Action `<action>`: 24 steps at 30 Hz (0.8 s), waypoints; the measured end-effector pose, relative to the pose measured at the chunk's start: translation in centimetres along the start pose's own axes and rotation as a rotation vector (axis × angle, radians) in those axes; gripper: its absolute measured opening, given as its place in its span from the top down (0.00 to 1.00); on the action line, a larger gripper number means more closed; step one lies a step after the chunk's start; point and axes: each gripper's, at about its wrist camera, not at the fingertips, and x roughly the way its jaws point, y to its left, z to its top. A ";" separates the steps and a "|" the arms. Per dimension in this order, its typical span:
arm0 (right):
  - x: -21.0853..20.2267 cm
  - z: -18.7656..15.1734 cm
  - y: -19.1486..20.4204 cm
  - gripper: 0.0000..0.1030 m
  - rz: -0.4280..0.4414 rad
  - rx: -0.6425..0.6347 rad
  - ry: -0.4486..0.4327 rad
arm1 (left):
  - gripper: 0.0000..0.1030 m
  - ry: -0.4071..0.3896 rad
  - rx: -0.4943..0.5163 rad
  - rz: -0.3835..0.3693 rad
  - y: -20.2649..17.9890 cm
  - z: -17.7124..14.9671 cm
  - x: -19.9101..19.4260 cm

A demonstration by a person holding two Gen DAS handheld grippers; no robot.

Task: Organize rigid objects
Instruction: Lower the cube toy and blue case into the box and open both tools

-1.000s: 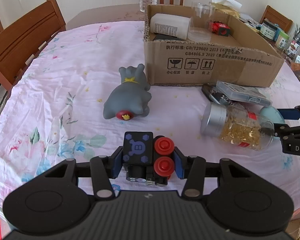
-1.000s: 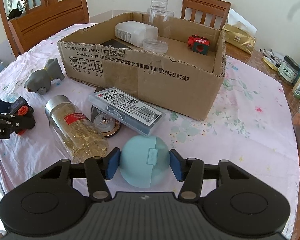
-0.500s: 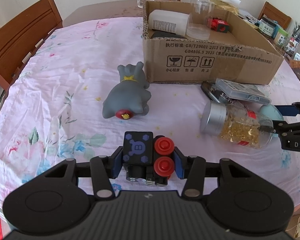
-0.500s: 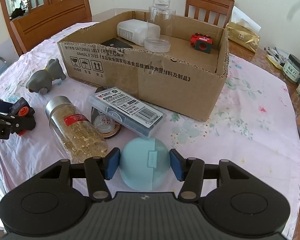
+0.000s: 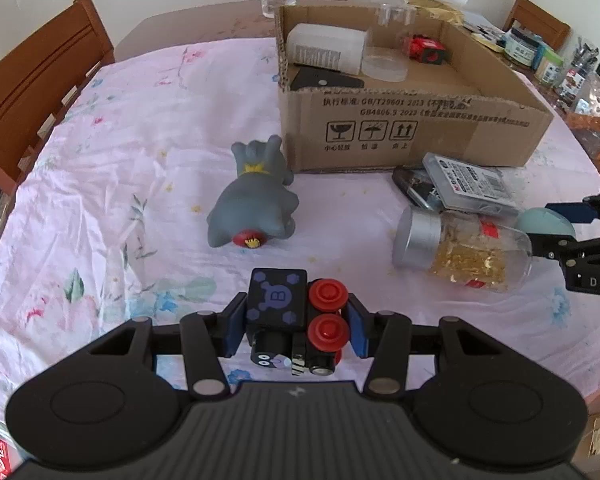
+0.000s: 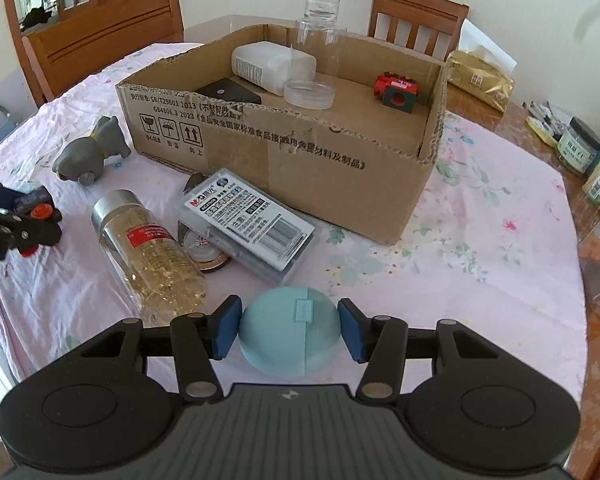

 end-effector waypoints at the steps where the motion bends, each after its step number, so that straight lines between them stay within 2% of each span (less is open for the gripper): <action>1: -0.1 0.0 -0.1 0.44 -0.005 -0.004 0.000 | 0.52 -0.001 0.005 -0.001 0.0 0.1 -0.1; 12: -2.9 1.8 -1.0 0.44 -0.010 -0.061 -0.036 | 0.52 -0.023 0.045 -0.046 -0.5 2.2 -3.1; 19: -5.9 5.4 -2.3 0.44 0.000 -0.089 -0.123 | 0.52 -0.096 0.061 -0.068 -0.7 4.5 -5.3; 24: -5.5 8.7 -3.2 0.44 -0.007 -0.111 -0.178 | 0.52 -0.131 0.053 -0.066 -0.3 5.9 -6.1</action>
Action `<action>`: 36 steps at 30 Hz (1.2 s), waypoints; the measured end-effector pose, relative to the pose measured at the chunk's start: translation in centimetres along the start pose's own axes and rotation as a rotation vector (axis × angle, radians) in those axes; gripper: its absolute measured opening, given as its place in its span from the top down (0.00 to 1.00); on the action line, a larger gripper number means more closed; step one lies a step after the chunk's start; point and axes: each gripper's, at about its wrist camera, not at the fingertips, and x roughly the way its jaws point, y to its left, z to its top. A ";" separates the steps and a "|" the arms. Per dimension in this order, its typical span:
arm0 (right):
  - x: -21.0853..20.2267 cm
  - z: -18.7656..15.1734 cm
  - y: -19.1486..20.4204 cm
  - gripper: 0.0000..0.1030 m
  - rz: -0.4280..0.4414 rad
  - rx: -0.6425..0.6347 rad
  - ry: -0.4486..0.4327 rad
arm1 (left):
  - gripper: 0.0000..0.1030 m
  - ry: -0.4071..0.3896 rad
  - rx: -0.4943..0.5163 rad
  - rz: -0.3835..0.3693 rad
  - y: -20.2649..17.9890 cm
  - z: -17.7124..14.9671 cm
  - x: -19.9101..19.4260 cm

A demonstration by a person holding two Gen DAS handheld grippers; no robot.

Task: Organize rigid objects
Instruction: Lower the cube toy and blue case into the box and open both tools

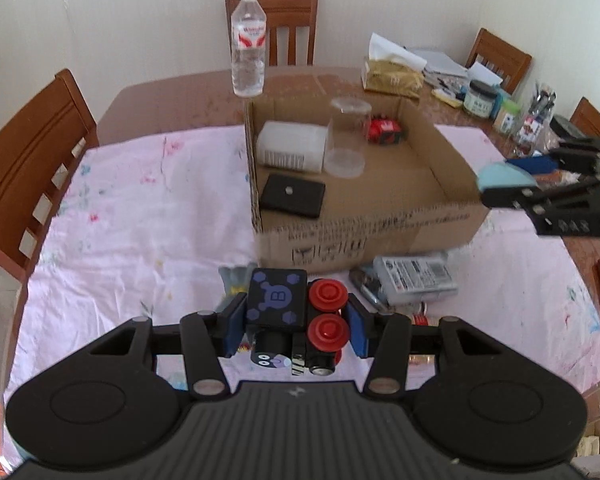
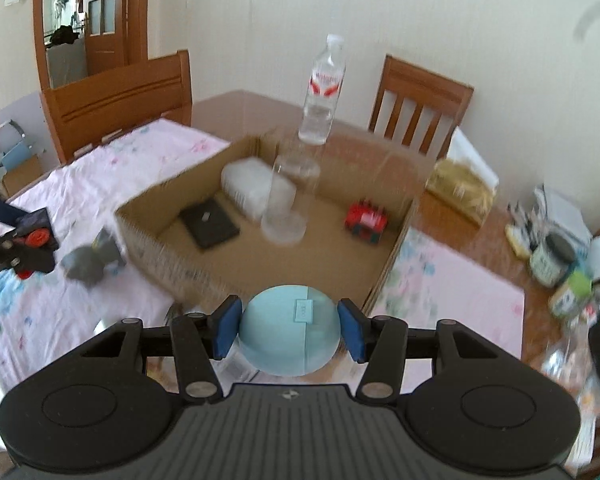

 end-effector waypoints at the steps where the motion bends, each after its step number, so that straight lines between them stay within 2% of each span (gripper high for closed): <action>1: 0.5 0.6 -0.2 0.44 -0.003 -0.011 -0.012 | 0.52 -0.006 0.001 0.003 0.1 0.2 -0.1; 8: 5.7 3.6 -1.9 0.44 0.011 -0.029 0.004 | 0.52 -0.041 -0.018 0.048 1.3 1.4 -0.9; 17: 12.8 5.5 -3.7 0.43 -0.012 -0.010 0.067 | 0.52 -0.033 -0.058 0.098 2.7 2.6 -0.4; 19: 13.7 6.1 -4.1 0.34 -0.034 0.003 0.074 | 0.52 -0.026 -0.059 0.101 2.7 2.9 0.0; 20: 13.9 6.4 -4.3 0.20 -0.045 0.016 0.074 | 0.52 -0.025 -0.057 0.100 2.7 3.1 0.2; 21: 13.9 6.6 -4.5 0.06 -0.054 0.029 0.063 | 0.52 -0.025 -0.054 0.098 2.7 3.3 0.3; 23: 13.3 7.0 -4.5 0.00 -0.066 0.046 0.042 | 0.52 -0.025 -0.047 0.094 2.6 3.7 0.7; 29: 11.5 7.2 -3.8 0.00 -0.090 0.112 0.146 | 0.52 -0.039 -0.016 0.064 2.0 5.4 1.8; 36: 8.7 5.2 -3.0 0.00 -0.113 0.247 0.236 | 0.52 -0.050 0.011 0.028 1.1 7.4 3.8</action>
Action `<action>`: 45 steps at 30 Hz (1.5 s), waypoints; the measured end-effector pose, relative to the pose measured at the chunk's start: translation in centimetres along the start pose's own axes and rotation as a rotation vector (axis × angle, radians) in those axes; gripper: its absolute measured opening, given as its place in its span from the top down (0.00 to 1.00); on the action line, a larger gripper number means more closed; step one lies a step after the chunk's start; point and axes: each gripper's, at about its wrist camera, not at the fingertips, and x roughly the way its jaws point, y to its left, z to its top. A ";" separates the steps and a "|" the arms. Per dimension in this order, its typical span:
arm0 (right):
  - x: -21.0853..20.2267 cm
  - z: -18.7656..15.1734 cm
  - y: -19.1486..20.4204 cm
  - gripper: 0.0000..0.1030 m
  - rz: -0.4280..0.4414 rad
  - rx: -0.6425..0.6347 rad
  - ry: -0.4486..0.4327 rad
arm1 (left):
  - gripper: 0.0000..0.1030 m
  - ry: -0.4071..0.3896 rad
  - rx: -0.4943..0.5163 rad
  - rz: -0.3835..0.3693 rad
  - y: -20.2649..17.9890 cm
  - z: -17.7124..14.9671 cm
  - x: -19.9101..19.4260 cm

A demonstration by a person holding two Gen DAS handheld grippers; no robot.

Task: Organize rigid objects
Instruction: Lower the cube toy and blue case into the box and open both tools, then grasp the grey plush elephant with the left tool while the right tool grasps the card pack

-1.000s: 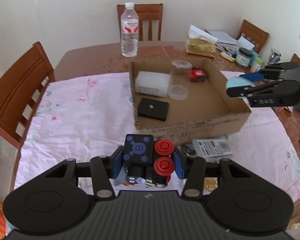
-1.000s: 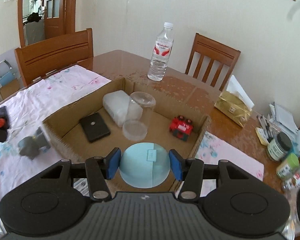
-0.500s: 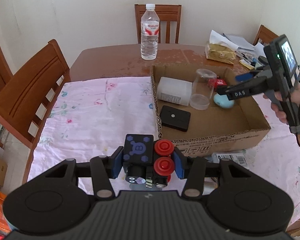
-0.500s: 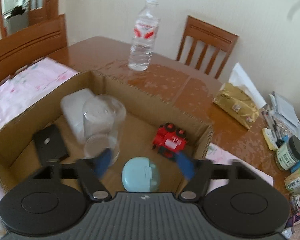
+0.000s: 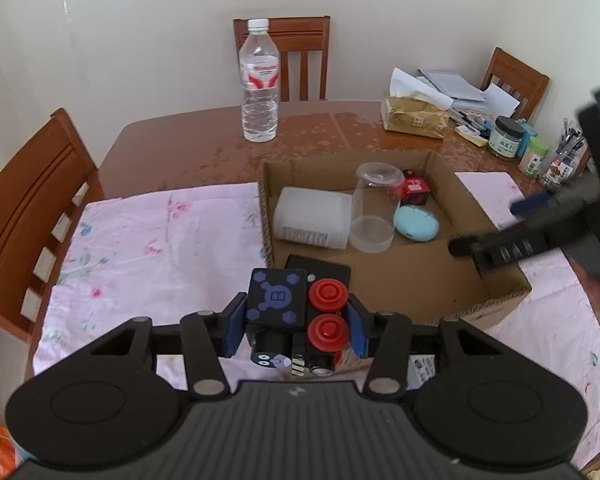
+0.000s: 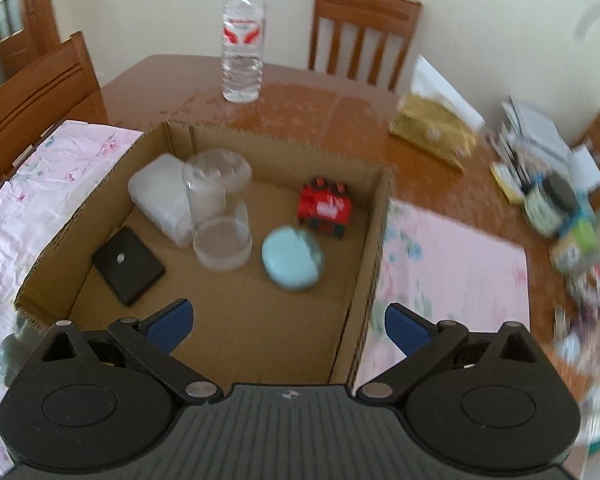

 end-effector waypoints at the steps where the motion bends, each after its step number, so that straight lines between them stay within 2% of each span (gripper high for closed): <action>1: -0.2 -0.4 0.0 0.00 -0.008 0.014 0.008 | 0.52 0.000 0.003 -0.004 -0.1 0.3 0.3; 13: -3.1 -3.5 -0.6 0.00 -0.040 0.105 0.000 | 0.52 0.019 -0.009 -0.016 -1.2 1.8 4.1; 14: -3.4 -3.8 -0.7 0.00 -0.037 0.111 0.001 | 0.50 0.008 -0.011 -0.017 -1.1 1.7 4.3; 15: -3.6 -4.1 -0.7 0.00 -0.034 0.114 -0.001 | 0.45 -0.010 -0.019 -0.010 -1.1 1.7 4.3; 17: -4.0 -4.8 -0.5 0.00 -0.032 0.106 -0.009 | 0.02 -0.016 -0.041 0.018 -0.9 1.7 4.3; 18: -4.1 -5.1 -0.4 0.00 -0.036 0.101 -0.010 | 0.02 -0.037 -0.059 0.041 -0.7 1.6 3.9; 20: -4.4 -5.5 -0.2 0.00 -0.047 0.095 -0.013 | 0.01 -0.075 -0.075 0.040 -0.4 1.3 2.9; 22: -4.7 -5.9 -0.1 0.00 -0.045 0.103 -0.014 | 0.01 -0.074 -0.093 0.037 0.0 1.1 2.1; 28: -5.4 -7.1 0.2 0.00 -0.052 0.113 -0.028 | 0.01 -0.066 -0.130 0.117 1.0 -1.2 -0.3; 38: -4.7 -9.4 0.1 0.00 0.069 0.159 0.000 | 0.01 0.008 -0.188 0.258 1.7 -6.9 -2.2; 45: -3.3 -10.0 1.5 0.00 0.114 0.174 0.051 | 0.01 0.066 -0.151 0.237 1.6 -8.8 -0.9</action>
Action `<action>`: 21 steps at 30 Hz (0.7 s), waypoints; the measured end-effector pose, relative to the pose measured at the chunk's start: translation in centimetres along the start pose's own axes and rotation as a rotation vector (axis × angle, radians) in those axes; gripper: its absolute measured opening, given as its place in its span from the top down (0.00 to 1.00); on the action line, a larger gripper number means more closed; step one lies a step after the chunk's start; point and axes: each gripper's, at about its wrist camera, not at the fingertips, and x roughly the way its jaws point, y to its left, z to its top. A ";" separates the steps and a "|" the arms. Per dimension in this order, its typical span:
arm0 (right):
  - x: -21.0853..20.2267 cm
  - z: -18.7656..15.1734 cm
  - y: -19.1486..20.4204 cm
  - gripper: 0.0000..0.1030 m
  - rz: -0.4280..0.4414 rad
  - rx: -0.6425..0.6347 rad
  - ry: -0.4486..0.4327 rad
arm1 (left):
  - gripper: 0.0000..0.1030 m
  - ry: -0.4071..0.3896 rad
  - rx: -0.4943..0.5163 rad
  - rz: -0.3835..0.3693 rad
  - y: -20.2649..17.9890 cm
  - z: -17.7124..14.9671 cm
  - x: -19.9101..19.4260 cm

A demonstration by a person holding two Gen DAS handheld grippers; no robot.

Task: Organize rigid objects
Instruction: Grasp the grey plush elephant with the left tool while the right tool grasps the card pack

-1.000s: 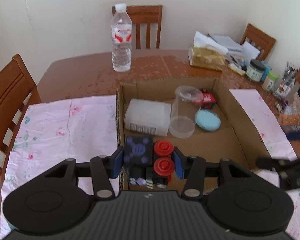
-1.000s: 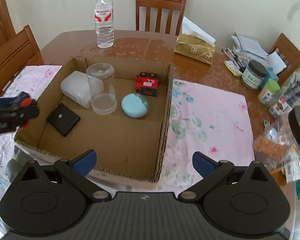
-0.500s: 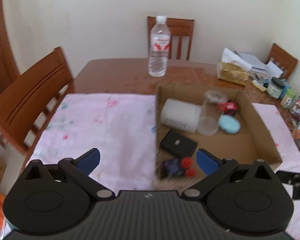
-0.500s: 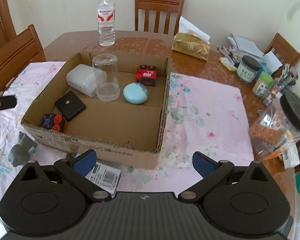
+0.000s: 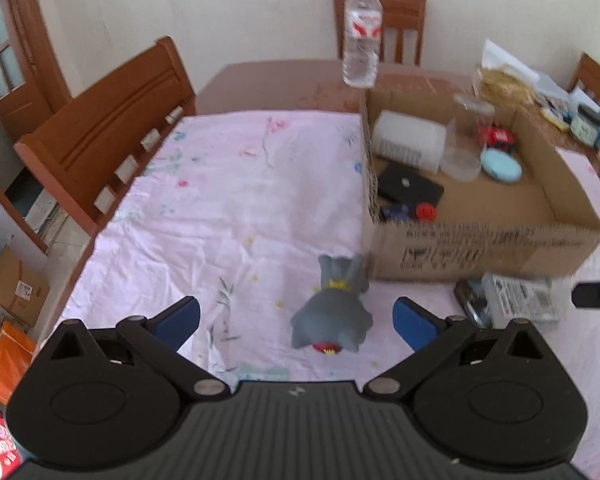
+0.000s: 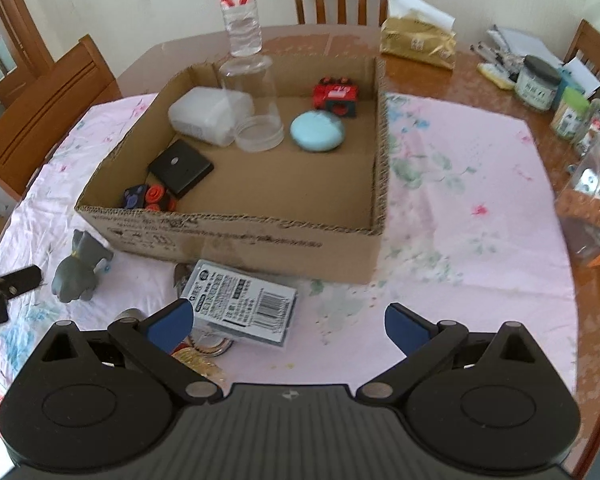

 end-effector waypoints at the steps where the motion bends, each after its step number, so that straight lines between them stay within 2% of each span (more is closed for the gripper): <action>1: 0.3 0.0 0.2 0.00 0.007 0.006 0.006 | 0.01 0.004 0.012 -0.007 -0.1 -0.1 0.4; 8: 3.2 0.8 1.6 0.00 0.006 0.103 0.055 | 0.01 0.070 0.076 -0.095 -0.1 -0.6 4.3; 11: 4.3 1.2 2.4 0.00 -0.004 0.119 0.070 | 0.01 0.092 0.070 -0.121 0.6 -0.6 5.5; 17: 6.2 1.9 4.1 0.00 -0.027 0.121 0.083 | 0.01 0.115 0.090 -0.120 2.5 -0.9 6.2; 21: 7.3 1.6 4.6 0.00 -0.063 0.103 0.105 | 0.01 0.128 0.097 -0.080 4.2 -1.2 6.2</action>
